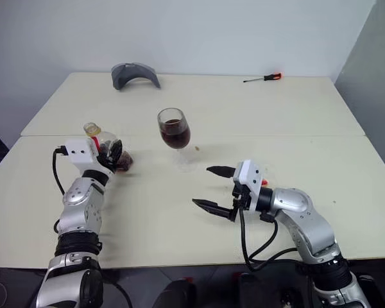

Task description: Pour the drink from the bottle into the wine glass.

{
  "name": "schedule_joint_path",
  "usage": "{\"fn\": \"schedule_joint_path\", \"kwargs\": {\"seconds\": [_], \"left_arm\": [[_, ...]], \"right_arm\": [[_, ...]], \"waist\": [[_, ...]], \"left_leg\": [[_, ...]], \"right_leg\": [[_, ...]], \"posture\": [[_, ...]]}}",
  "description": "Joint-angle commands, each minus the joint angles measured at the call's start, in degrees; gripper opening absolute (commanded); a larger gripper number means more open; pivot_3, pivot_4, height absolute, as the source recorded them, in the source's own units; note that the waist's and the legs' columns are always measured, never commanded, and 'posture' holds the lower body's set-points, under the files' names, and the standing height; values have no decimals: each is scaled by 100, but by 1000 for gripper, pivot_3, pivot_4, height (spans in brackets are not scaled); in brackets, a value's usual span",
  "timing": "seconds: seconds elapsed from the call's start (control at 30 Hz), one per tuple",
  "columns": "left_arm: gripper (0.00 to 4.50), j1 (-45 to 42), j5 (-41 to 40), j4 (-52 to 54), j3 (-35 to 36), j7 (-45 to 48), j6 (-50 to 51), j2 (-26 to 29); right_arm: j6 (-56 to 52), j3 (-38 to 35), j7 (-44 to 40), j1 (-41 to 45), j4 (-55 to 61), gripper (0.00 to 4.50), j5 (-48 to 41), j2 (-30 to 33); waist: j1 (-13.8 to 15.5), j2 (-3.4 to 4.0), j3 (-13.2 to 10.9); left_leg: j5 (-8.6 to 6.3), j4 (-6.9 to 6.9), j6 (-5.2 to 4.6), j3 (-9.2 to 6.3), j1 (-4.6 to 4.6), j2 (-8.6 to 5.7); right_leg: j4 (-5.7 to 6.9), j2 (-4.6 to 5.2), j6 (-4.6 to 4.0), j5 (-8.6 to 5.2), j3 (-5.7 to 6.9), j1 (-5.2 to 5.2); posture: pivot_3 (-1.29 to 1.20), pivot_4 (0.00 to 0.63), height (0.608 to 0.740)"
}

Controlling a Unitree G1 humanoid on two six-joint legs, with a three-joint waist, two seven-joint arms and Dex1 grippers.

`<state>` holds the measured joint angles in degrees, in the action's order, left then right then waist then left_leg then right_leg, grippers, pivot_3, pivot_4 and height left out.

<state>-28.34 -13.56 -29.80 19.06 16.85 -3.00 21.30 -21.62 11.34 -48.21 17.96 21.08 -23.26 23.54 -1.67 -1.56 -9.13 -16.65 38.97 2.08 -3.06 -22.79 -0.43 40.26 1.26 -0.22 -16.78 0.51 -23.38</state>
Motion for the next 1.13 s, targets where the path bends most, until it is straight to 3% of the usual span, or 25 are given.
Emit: {"fn": "schedule_joint_path", "kwargs": {"seconds": [0.03, 0.17, 0.43, 0.53, 0.63, 0.73, 0.93, 1.13], "left_arm": [[3198, 46, 28, 123, 8, -45, -29, 103], [4475, 156, 75, 308, -2, -152, 71, 118], [4475, 1563, -274, 2648, 34, -326, 1243, -4], [4475, 2495, -537, 4271, 84, -501, 1966, -105], [4475, 3311, -697, 5667, 77, -816, 2702, -245], [4475, 3822, -650, 6646, -130, -1215, 3247, -495], [4475, 4030, 160, 7284, -995, -1922, 3793, -791], [4475, 3830, 360, 7217, -1327, -1906, 3853, -886]], "right_arm": [[112, -52, 32, 131, 13, 4500, 1, -49], [118, -57, 59, 249, -102, 4500, -3, -109], [-85, -157, 82, -58, 238, 4500, -132, 119], [-244, -342, 204, -405, 500, 4500, -199, 323], [-350, -597, 567, -848, 774, 4500, -133, 400], [-59, -696, 1448, -1361, 939, 4500, 657, 266], [-796, -987, 3610, -1697, 1208, 4500, 1415, -942], [-1182, -946, 4172, -1801, 1392, 4500, 1691, -1336]], "waist": [[2, 0, 0], [4, 0, 0], [5, 0, 0], [15, 0, 0], [37, 0, 1], [79, 3, 11], [126, 22, 26], [134, 24, 28]], "left_leg": [[0, 0, 0, 1, -1, 0], [0, 0, 0, -3, 0, -1], [0, -3, 0, -4, 0, 3], [-9, -3, -15, -6, 0, 3], [-13, -3, -20, -6, 0, 3], [-16, -4, -26, -8, 6, 3], [-16, -8, -25, 1, 17, 3], [-16, -10, -25, 3, 18, 1]], "right_leg": [[-1, 0, 0, 0, 0, 0], [-5, 0, 0, 0, 3, 5], [-14, 1, 0, 0, -2, 8], [-20, 1, -1, 1, -1, 13], [-31, 3, 0, 0, -5, 22], [-24, 1, 0, 0, -2, 23], [-21, -6, 1, -1, -12, 31], [-24, -7, 1, -1, -13, 31]], "posture": [[0, 150, 740], [0, 150, 740], [0, 150, 740], [0, 150, 740], [0, 150, 740], [0, 150, 740], [0, 150, 740], [0, 150, 740]]}}
